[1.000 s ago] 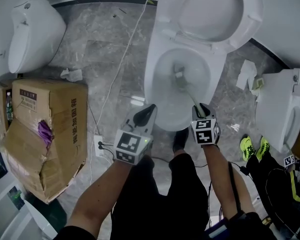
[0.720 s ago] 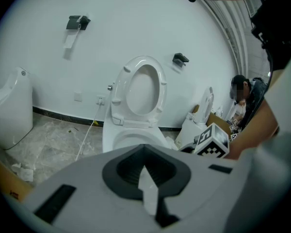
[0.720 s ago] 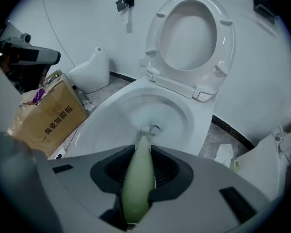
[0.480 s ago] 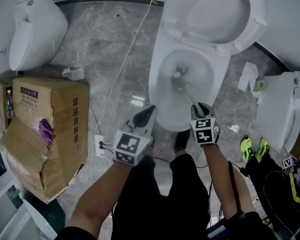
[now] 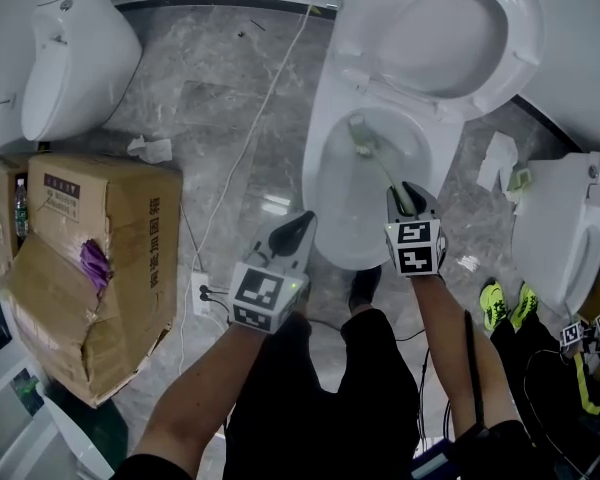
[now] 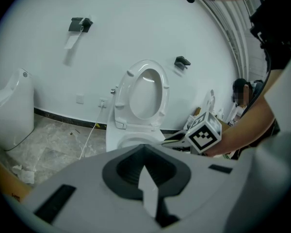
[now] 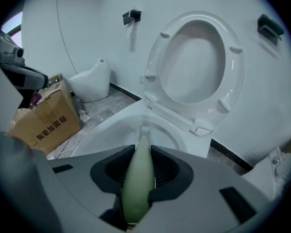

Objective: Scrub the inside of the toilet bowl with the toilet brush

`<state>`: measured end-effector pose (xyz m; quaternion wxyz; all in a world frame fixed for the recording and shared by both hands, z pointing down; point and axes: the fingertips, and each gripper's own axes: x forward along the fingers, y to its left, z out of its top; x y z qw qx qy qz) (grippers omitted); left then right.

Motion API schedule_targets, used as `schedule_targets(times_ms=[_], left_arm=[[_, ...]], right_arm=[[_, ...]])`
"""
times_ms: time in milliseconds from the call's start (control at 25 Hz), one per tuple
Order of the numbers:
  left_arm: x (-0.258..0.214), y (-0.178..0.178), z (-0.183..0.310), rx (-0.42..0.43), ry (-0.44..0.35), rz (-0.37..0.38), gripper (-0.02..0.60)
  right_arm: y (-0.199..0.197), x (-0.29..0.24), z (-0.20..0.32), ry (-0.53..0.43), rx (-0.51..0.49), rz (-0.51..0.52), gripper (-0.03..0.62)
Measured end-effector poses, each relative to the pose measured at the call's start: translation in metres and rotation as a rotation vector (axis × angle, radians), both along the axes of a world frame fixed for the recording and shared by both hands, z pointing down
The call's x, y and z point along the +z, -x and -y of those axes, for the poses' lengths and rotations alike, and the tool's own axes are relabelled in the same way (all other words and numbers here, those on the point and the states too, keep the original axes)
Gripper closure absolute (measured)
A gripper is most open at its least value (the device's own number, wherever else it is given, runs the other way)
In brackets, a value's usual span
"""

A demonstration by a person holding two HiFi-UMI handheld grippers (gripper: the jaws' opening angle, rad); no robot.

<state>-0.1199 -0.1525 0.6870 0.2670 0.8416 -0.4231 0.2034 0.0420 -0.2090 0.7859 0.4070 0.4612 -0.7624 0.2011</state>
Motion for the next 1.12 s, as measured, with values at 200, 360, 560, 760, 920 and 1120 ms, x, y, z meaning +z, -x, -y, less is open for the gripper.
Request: schedule_targets(times_ms=[200,360,560,760,920,1120], left_arm=[[-0.004,-0.003,0.002,-0.011,-0.005,-0.01,0.572],[-0.01,-0.01,0.003,-0.007,-0.016,-0.019,0.572],[-0.016,-0.028,0.001,0.026,-0.023,-0.023,0.572],[-0.025,-0.046,-0.004,0.055,-0.035,-0.027,0.572],[-0.025,-0.057,-0.013,0.083,-0.025,-0.018,0.572],[-0.028,-0.06,-0.02,0.101,-0.021,-0.004,0.572]], right_arm=[[-0.011,-0.006,0.014,-0.03,0.005,-0.018,0.488],[-0.031,-0.009,0.014,-0.058,0.028,-0.05,0.488],[-0.057,-0.018,0.005,-0.068,0.058,-0.096,0.488],[-0.08,-0.026,-0.008,-0.07,0.083,-0.128,0.488],[-0.093,-0.03,-0.028,-0.054,0.1,-0.132,0.488],[-0.106,-0.033,-0.05,-0.028,0.114,-0.145,0.488]])
